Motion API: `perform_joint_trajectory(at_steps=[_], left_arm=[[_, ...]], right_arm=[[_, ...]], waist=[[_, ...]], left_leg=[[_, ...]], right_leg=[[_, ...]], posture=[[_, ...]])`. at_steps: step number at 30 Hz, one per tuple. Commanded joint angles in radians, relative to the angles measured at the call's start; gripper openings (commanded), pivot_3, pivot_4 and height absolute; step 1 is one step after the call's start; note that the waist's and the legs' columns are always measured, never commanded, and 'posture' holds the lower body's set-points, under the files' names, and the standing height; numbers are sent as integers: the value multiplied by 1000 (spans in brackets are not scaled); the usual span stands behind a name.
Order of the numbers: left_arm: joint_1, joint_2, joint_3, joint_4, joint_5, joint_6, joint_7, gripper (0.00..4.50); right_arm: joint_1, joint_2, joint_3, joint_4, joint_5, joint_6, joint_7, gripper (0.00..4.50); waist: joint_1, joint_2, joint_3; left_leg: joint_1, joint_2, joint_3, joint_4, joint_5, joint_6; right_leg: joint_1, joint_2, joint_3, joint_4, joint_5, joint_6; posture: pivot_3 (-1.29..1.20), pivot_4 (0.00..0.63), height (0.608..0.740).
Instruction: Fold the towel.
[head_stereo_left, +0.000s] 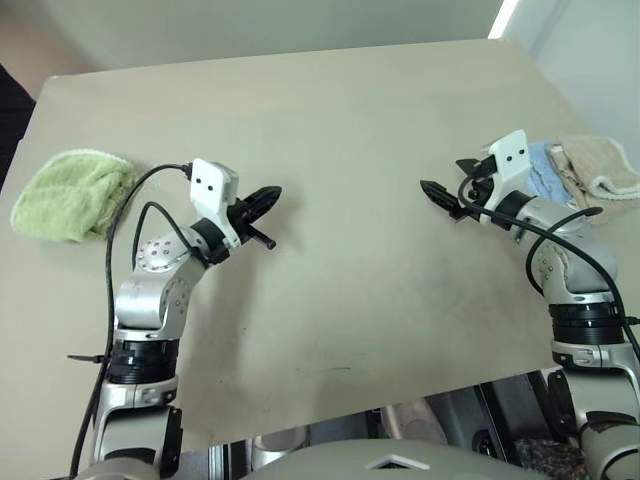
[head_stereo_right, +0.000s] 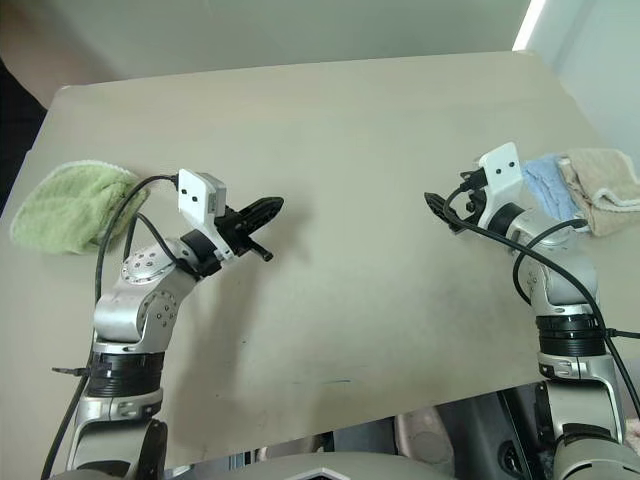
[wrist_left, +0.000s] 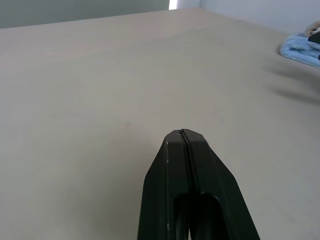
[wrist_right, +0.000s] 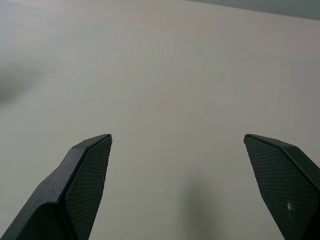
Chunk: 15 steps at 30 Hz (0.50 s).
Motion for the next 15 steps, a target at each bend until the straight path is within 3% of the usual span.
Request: perform_joint_trajectory(at_steps=[1, 15], left_arm=[[-12, 23, 30, 13, 3, -37, -26, 0], [76, 60, 44, -69, -6, -6, -36, 0]], right_arm=[[-14, 0, -24, 7, -12, -49, 18, 4473], [16, 4, -24, 22, -22, -112, 71, 4473]], waist=[[-6, 0, 0], [-13, 0, 0]], left_leg=[[0, 0, 0, 0, 0, 0], [0, 1, 0, -2, -1, -1]], right_leg=[[0, 0, 0, 0, 0, 0], [-1, 0, 0, 0, 0, -1]], posture=[[0, 150, 740], [0, 150, 740]])
